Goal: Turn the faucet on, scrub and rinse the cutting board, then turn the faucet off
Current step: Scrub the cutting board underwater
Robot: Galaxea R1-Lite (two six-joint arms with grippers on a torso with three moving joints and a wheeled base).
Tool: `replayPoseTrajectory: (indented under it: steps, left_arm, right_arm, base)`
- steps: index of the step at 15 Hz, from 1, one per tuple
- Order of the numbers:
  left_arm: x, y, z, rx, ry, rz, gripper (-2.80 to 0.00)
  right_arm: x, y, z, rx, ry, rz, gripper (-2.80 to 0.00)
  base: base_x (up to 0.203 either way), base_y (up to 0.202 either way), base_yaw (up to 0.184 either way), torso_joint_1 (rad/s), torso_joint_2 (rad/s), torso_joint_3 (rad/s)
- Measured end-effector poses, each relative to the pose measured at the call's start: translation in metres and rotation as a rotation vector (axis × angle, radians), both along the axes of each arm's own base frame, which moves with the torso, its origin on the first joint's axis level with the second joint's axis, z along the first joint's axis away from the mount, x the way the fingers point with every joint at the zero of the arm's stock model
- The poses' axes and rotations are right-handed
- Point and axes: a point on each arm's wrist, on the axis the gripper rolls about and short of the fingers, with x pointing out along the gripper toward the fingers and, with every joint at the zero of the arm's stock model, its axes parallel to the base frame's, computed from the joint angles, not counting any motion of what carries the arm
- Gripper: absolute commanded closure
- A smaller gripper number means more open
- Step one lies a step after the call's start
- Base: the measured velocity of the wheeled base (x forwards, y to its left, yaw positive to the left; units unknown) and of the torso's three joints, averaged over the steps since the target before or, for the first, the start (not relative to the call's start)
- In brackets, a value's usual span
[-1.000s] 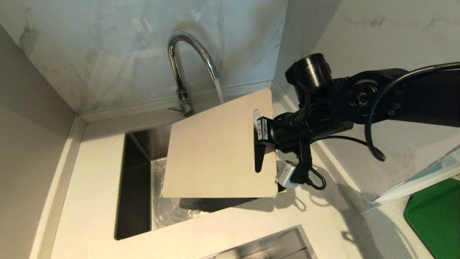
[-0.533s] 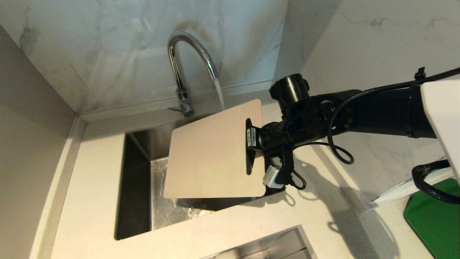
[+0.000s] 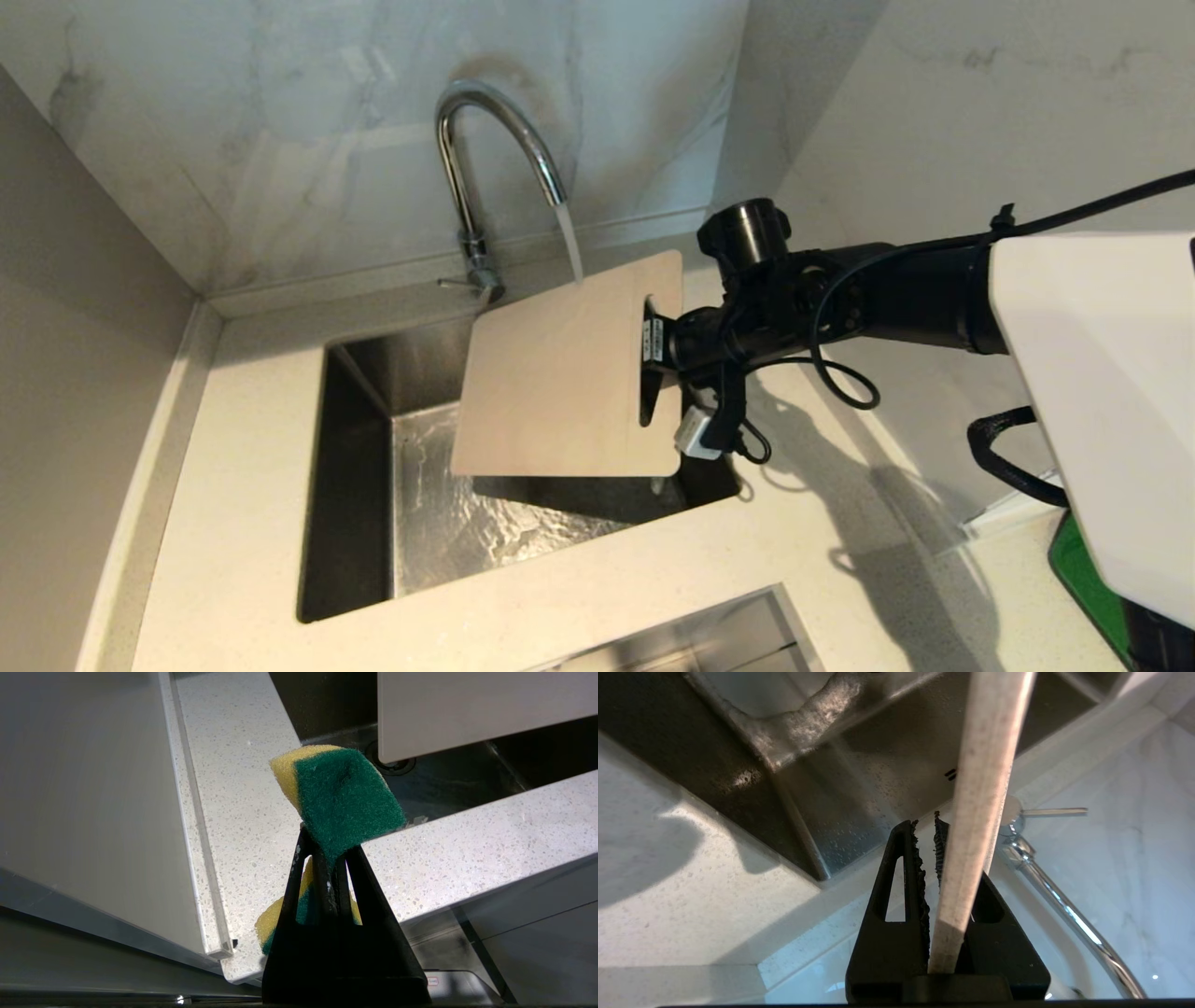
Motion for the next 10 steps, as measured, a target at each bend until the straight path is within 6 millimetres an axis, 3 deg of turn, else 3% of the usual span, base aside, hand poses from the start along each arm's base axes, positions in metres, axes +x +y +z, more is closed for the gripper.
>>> replayPoseTrajectory:
  steps: [10]
  left_arm:
    - [0.000, 0.000, 0.000, 0.000, 0.000, 0.000, 0.00]
  right_arm:
    - [0.019, 0.000, -0.004, 0.015, -0.058, -0.027, 0.00]
  base:
    - [0.000, 0.000, 0.000, 0.000, 0.00, 0.000]
